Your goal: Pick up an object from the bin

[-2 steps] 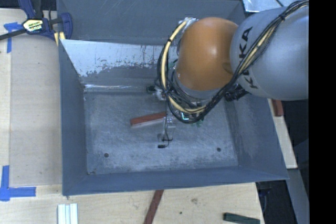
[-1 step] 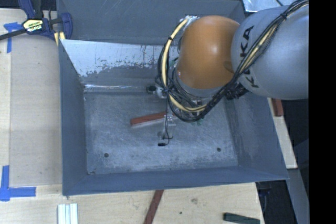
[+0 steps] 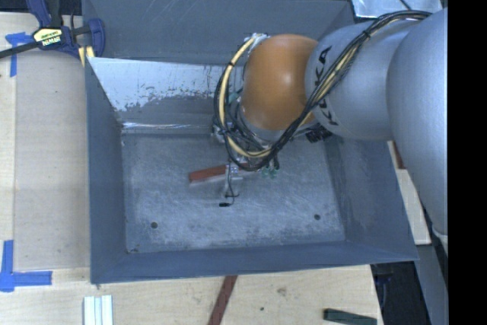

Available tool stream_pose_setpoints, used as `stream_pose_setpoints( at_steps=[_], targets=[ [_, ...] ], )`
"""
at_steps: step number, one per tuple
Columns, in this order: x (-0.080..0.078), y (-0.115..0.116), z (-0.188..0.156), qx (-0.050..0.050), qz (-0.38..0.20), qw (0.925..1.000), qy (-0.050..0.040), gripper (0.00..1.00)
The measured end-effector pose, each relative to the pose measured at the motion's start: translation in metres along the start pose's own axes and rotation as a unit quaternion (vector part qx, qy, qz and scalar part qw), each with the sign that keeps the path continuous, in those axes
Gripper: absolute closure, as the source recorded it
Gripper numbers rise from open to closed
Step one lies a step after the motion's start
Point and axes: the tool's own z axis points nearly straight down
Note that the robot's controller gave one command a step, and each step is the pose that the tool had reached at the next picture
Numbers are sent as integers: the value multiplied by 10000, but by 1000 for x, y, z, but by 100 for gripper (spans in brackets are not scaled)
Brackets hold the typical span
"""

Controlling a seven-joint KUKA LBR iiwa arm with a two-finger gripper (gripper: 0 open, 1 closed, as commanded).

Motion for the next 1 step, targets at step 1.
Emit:
stream_pose_setpoints(
  at_steps=[1],
  targets=[
    [-19,-9,33,0,328,9995,19,0]
  ],
)
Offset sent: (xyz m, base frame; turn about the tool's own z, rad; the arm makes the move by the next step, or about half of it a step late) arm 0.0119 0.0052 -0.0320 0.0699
